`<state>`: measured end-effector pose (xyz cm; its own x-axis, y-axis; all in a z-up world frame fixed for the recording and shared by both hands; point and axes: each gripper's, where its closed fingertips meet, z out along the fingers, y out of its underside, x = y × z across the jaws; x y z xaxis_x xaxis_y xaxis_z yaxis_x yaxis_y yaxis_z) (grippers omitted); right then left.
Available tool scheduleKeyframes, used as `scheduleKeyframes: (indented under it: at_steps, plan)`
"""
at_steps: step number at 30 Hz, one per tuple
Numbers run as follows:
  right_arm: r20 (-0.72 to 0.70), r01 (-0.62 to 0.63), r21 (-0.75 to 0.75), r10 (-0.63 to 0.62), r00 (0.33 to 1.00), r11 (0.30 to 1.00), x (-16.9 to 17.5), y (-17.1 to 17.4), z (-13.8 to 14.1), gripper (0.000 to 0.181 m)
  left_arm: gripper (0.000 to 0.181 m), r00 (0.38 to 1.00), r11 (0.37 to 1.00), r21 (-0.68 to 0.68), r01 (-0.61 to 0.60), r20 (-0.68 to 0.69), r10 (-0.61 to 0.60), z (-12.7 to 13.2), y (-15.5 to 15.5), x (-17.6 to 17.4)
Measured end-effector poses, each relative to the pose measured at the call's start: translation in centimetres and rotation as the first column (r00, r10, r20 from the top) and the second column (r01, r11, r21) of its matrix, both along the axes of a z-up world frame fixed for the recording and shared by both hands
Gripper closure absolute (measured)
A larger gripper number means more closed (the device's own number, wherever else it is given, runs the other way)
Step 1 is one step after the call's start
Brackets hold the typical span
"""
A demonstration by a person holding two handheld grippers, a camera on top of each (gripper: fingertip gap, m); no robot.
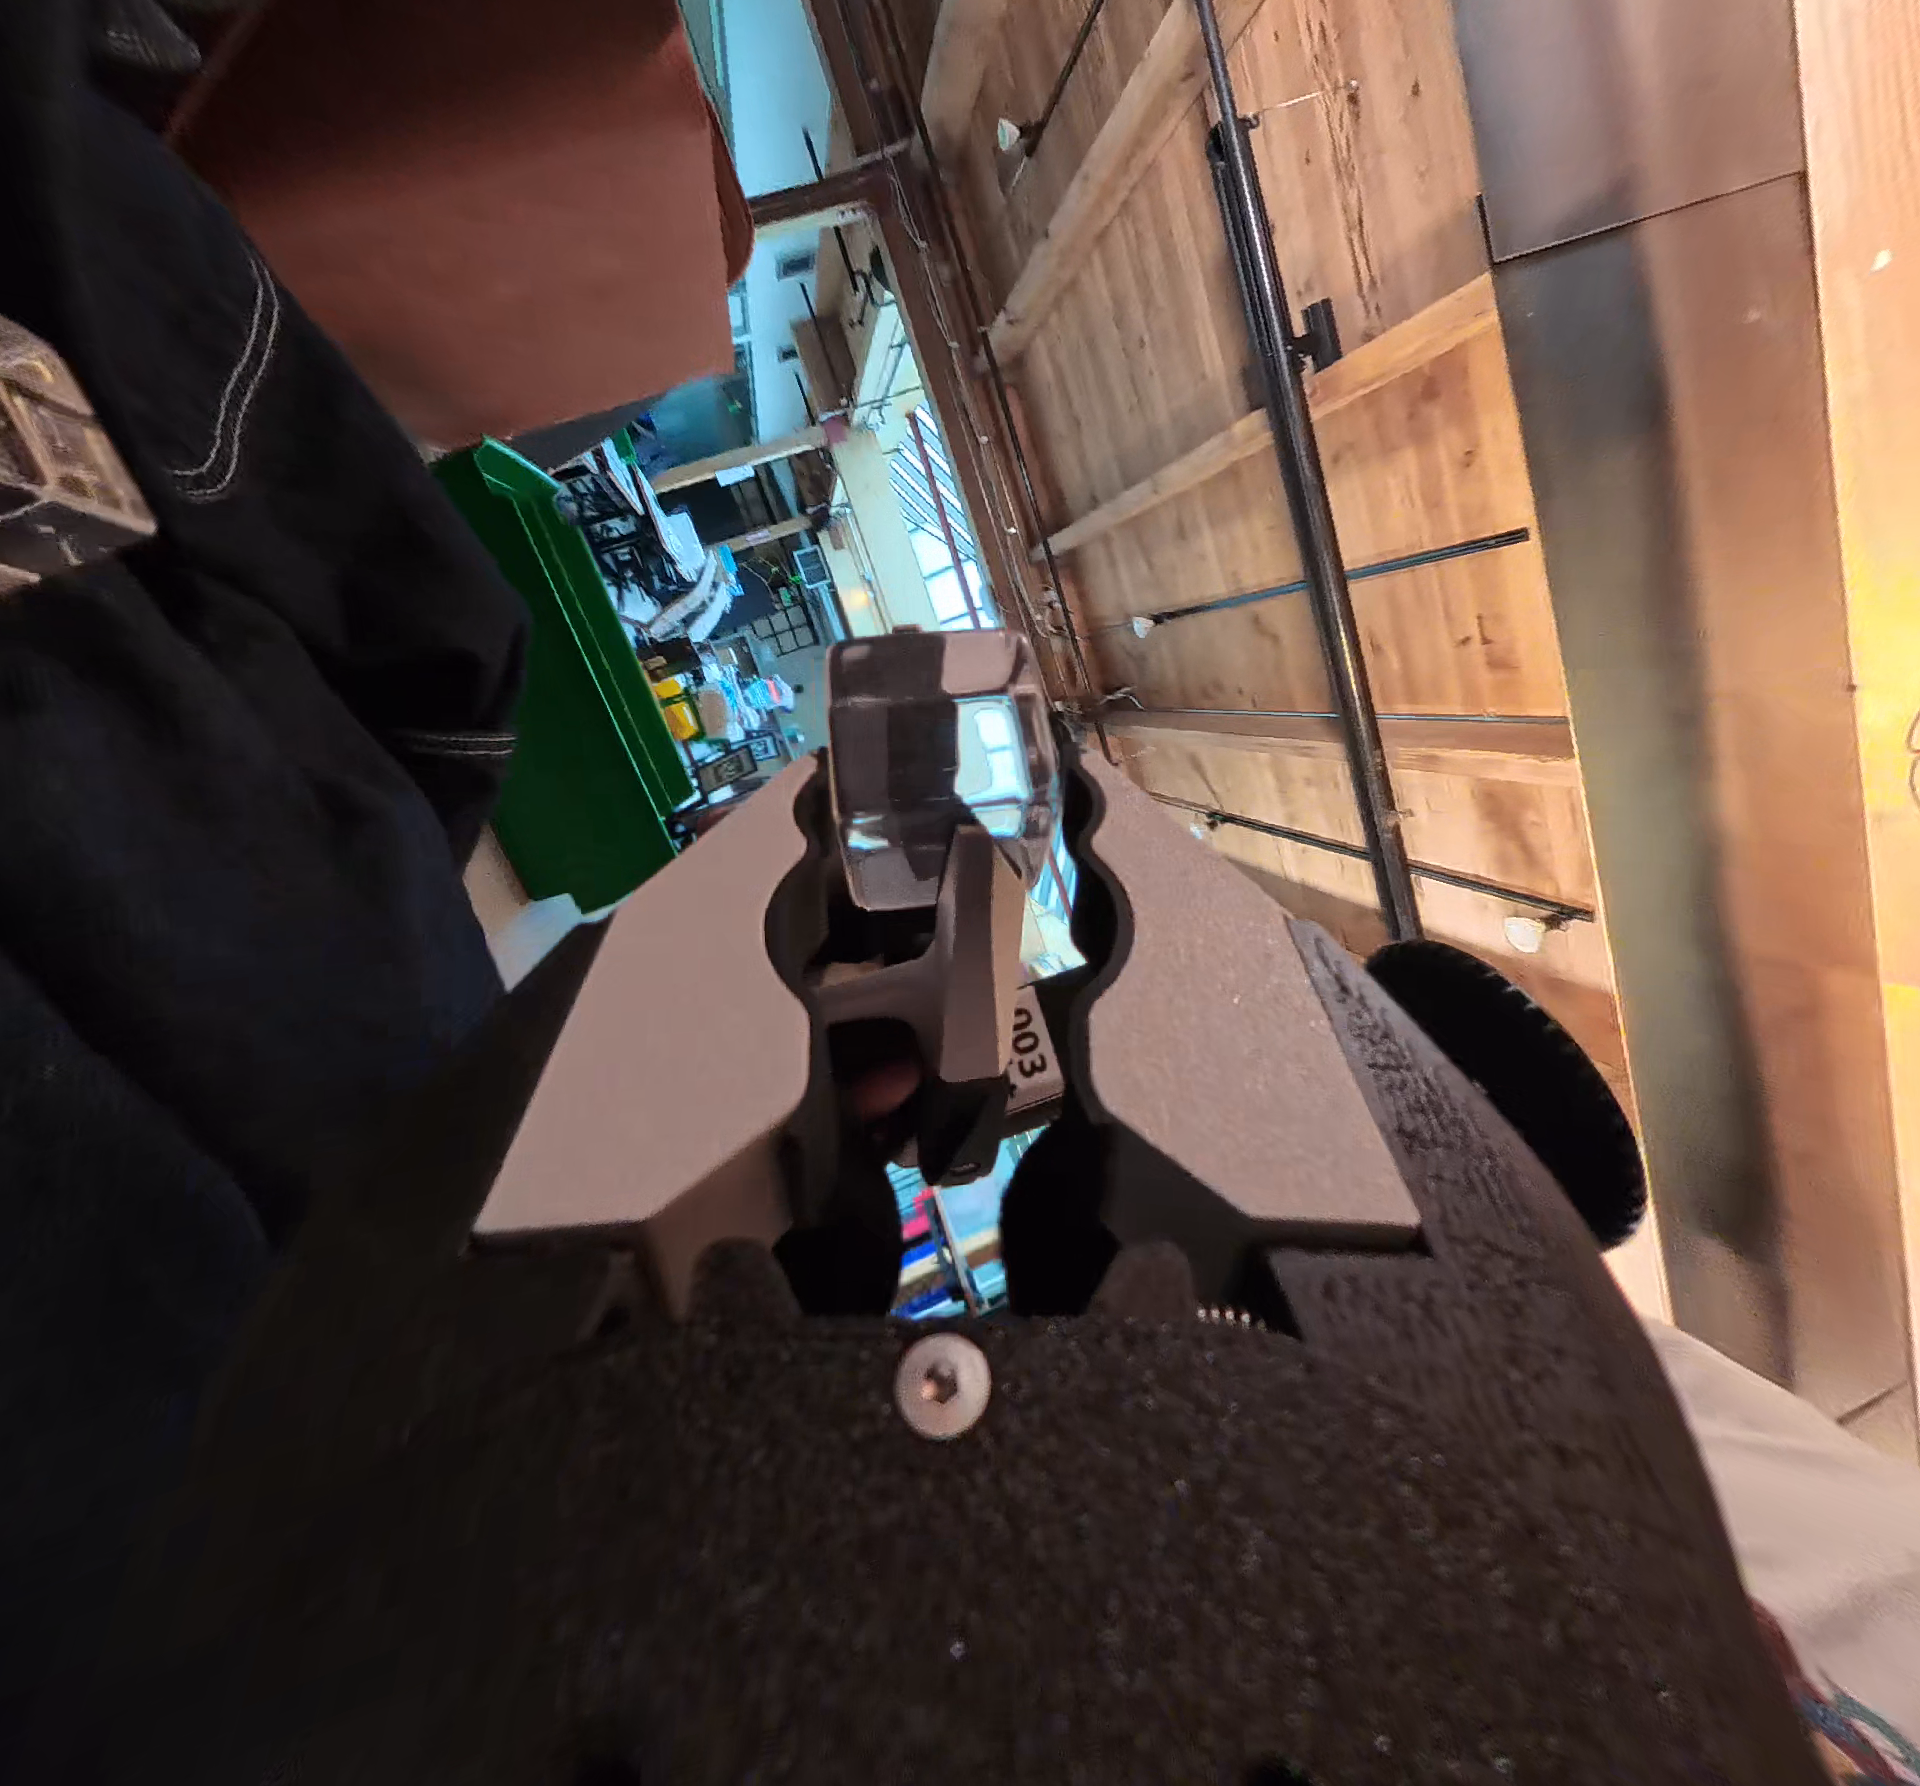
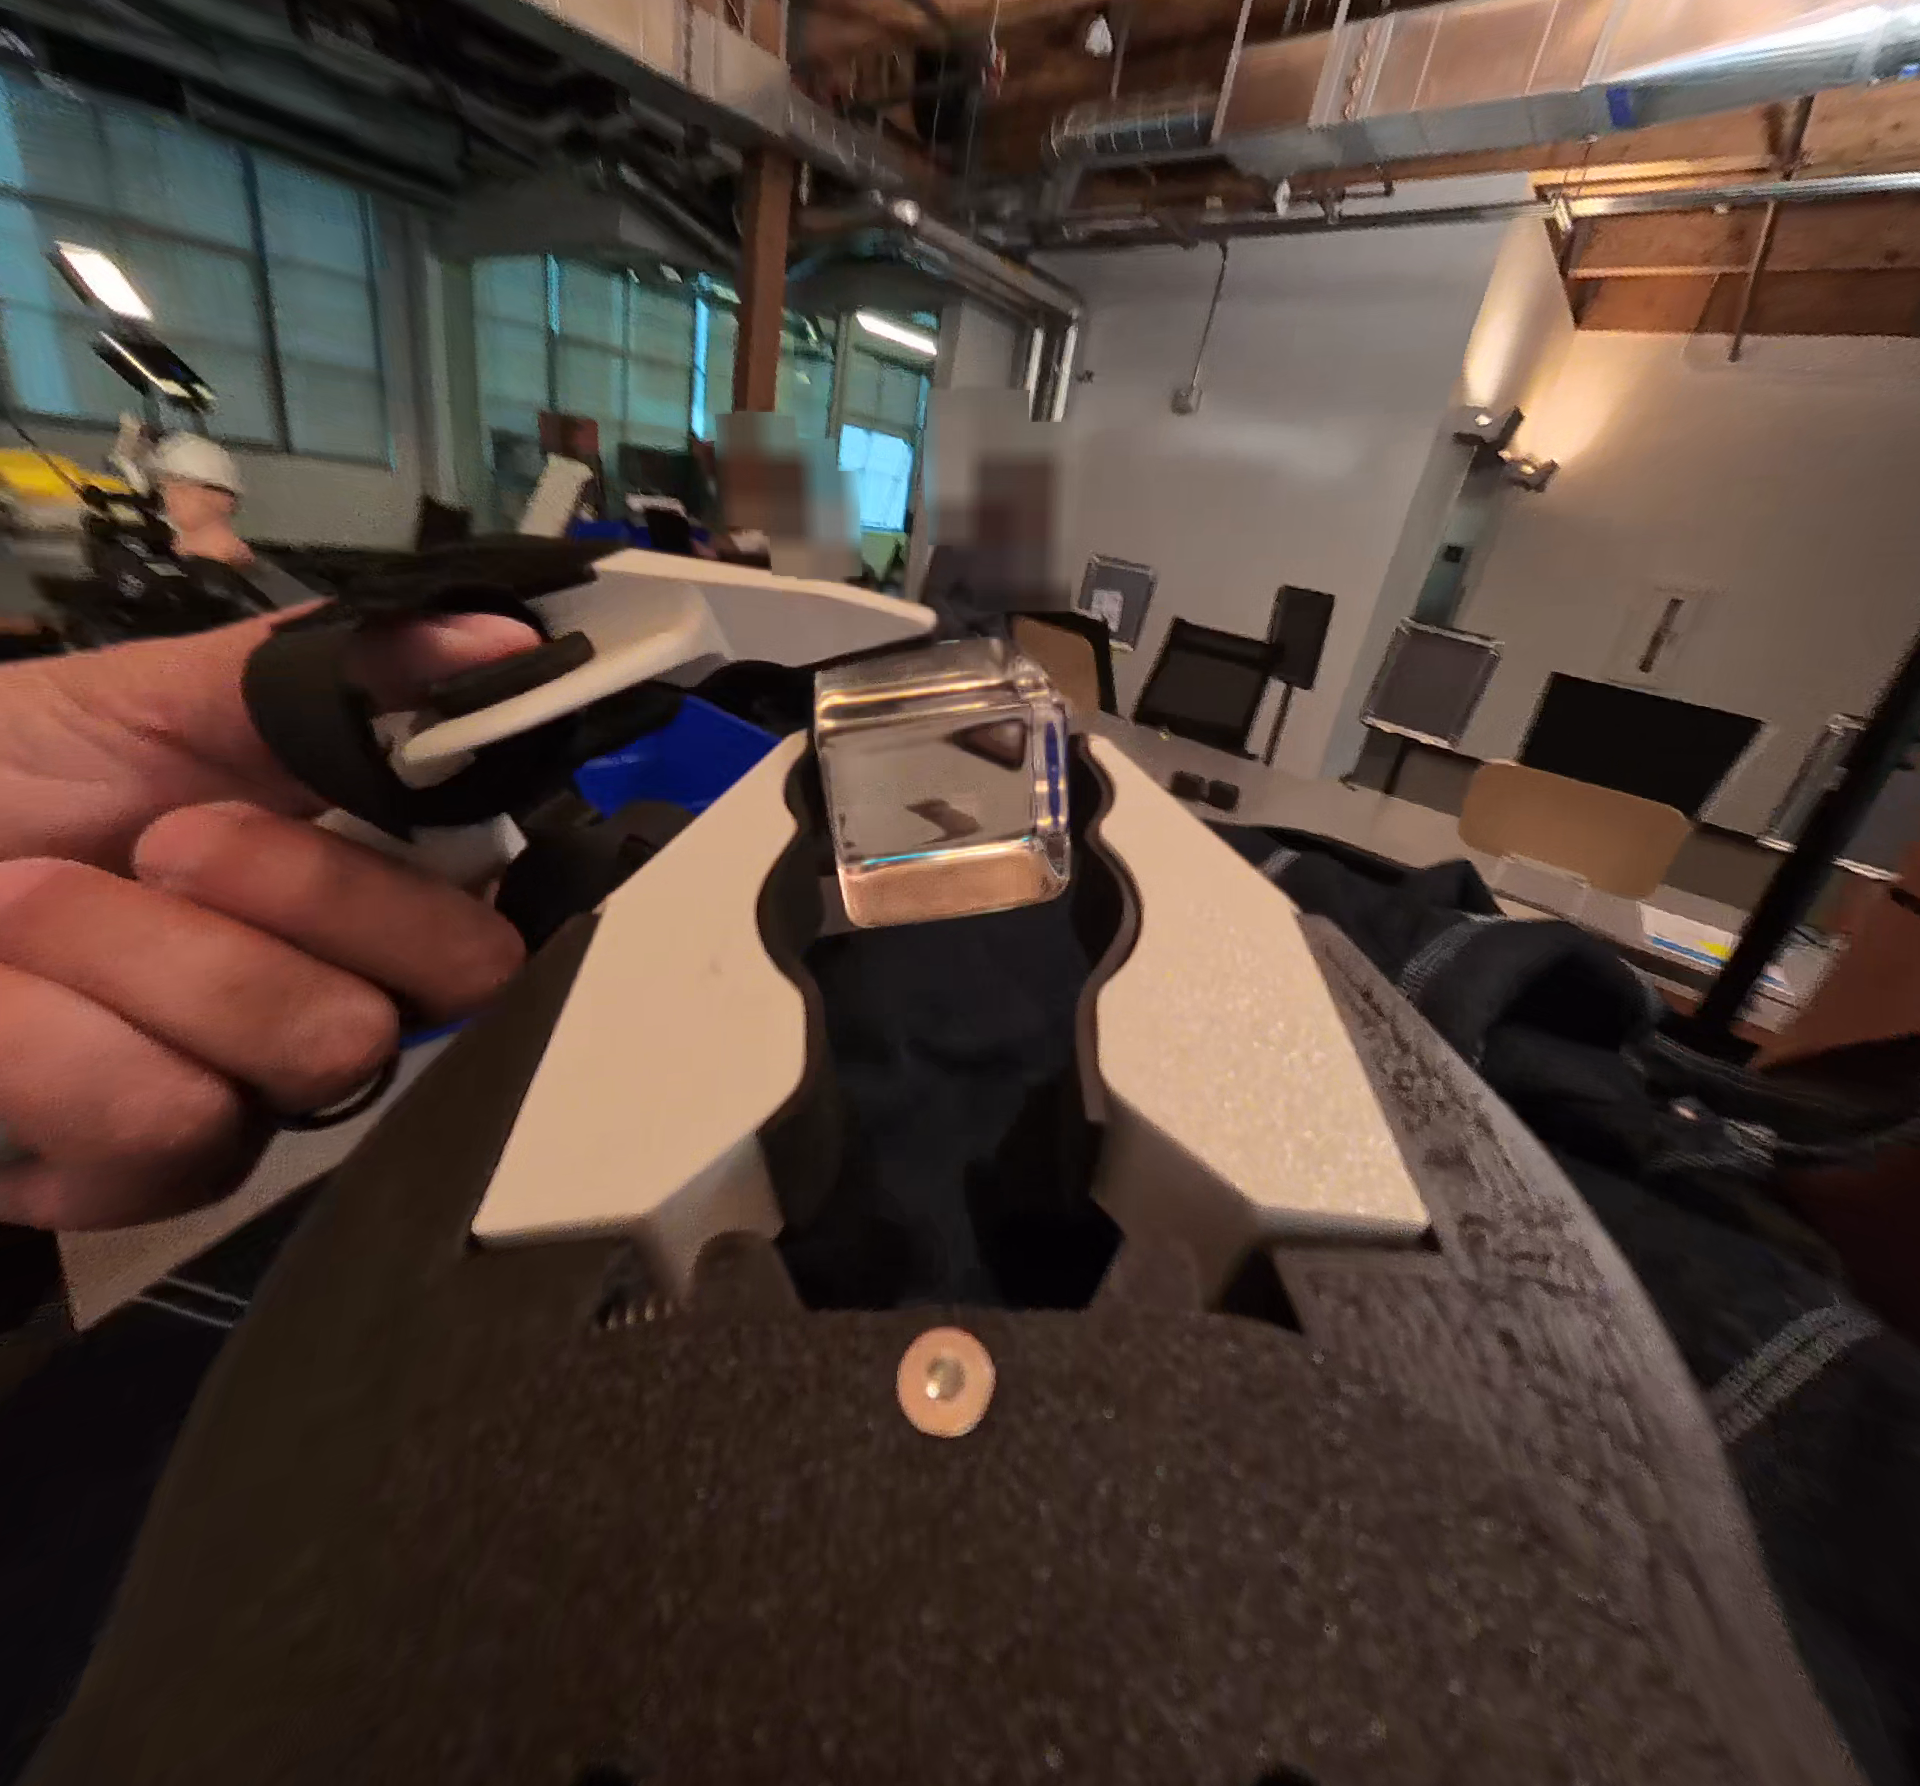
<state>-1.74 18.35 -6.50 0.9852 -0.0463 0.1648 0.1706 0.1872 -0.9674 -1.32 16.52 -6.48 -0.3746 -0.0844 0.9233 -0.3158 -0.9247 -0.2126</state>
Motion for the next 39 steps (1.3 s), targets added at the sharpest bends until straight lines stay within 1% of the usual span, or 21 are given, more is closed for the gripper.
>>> scheduleKeyframes:
  at_steps: [2,4,8,11,13,14,15,16,18,19,21,24,26,27,28,30,32,34,36,38,39]
  plan:
    - [0.044,0.098,-0.026,-0.097,0.994,0.995,0.9,-1.1,0.1,0.135,0.128,1.0,0.999,0.031,-0.013,0.009,0.013,-0.3,0.5,-0.9]
    - [0.085,0.195,-0.064,-0.19,0.978,0.979,3.0,-3.3,0.6,0.135,0.126,1.0,0.989,0.143,-0.027,0.004,0.027,-0.8,0.5,-2.0]
    - [0.12,0.442,-0.15,-0.427,0.896,0.885,10.7,-11.8,2.8,0.136,0.126,0.996,0.921,0.39,-0.015,-0.076,0.048,-3.3,0.1,-4.0]
    - [0.122,0.576,-0.289,-0.567,0.814,0.765,18.1,-19.8,4.0,0.136,0.126,0.986,0.841,0.542,0.002,-0.143,0.09,-6.1,0.1,-5.7]
    - [0.145,0.623,-0.46,-0.639,0.756,0.633,23.2,-25.2,2.9,0.136,0.126,0.972,0.771,0.637,0.017,-0.192,0.138,-8.2,0.6,-6.6]
    - [0.165,0.636,-0.551,-0.677,0.718,0.54,25.8,-27.9,1.7,0.136,0.126,0.963,0.738,0.675,0.019,-0.212,0.168,-9.0,1.0,-6.8]
    - [0.187,0.63,-0.641,-0.708,0.682,0.438,28.1,-30.4,0.1,0.136,0.126,0.952,0.707,0.707,0.022,-0.23,0.2,-9.7,1.4,-6.9]
    - [0.206,0.587,-0.735,-0.713,0.671,0.34,29.9,-32.6,-2.0,0.137,0.126,0.942,0.68,0.733,0.022,-0.242,0.231,-10.1,1.8,-6.8]
    - [0.23,0.468,-0.868,-0.702,0.674,0.165,32.9,-35.9,-6.2,0.137,0.126,0.926,0.633,0.774,0.015,-0.25,0.283,-10.3,2.4,-5.9]
    - [0.202,0.387,-0.914,-0.691,0.694,0.121,33.9,-36.8,-8.4,0.136,0.126,0.919,0.613,0.79,0.005,-0.245,0.309,-10.1,2.6,-5.2]
    - [0.135,0.24,-0.967,-0.632,0.763,0.083,35.6,-37.4,-12.4,0.136,0.126,0.899,0.576,0.817,-0.016,-0.241,0.366,-9.8,3.2,-3.2]
    - [0.123,0.112,-0.992,-0.529,0.839,-0.053,37.9,-38.5,-17.4,0.136,0.126,0.856,0.525,0.851,-0.017,-0.26,0.448,-10.0,3.8,0.1]
    - [0.099,0.048,-0.991,-0.436,0.895,-0.127,38.2,-38.6,-20.0,0.136,0.126,0.815,0.49,0.871,-0.015,-0.273,0.511,-10.2,4.2,2.0]
    - [0.078,0.026,-0.989,-0.376,0.923,-0.143,37.9,-38.3,-21.0,0.136,0.125,0.794,0.478,0.878,-0.023,-0.275,0.542,-10.2,4.4,3.0]
    - [0.052,0.009,-0.991,-0.315,0.948,-0.134,37.4,-37.7,-21.8,0.137,0.124,0.774,0.471,0.882,-0.029,-0.278,0.569,-10.2,4.5,3.8]
    - [0.01,-0.022,-0.992,-0.251,0.968,-0.127,36.1,-36.7,-23.0,0.138,0.118,0.722,0.47,0.882,-0.03,-0.305,0.62,-10.5,4.9,5.0]
    - [-0.031,-0.046,-0.996,-0.2,0.979,-0.072,34.8,-35.4,-22.9,0.138,0.111,0.677,0.469,0.883,-0.032,-0.326,0.659,-10.8,5.0,5.8]
    - [-0.089,-0.094,-0.995,-0.184,0.979,-0.018,33.2,-34.0,-22.8,0.138,0.106,0.626,0.446,0.894,-0.036,-0.328,0.708,-11.1,5.3,6.2]
    - [-0.107,-0.109,-0.994,-0.181,0.978,-0.001,32.4,-33.4,-22.8,0.137,0.096,0.586,0.433,0.901,-0.028,-0.336,0.738,-11.6,5.4,6.4]
    - [-0.103,-0.102,-0.995,-0.205,0.973,0.017,32.5,-33.3,-22.7,0.137,0.095,0.568,0.435,0.9,-0.017,-0.349,0.745,-12.1,5.2,6.7]
    - [-0.116,-0.105,-0.993,-0.233,0.966,0.056,32.6,-33.0,-22.3,0.133,0.094,0.566,0.437,0.9,-0.014,-0.353,0.745,-12.4,5.1,6.9]
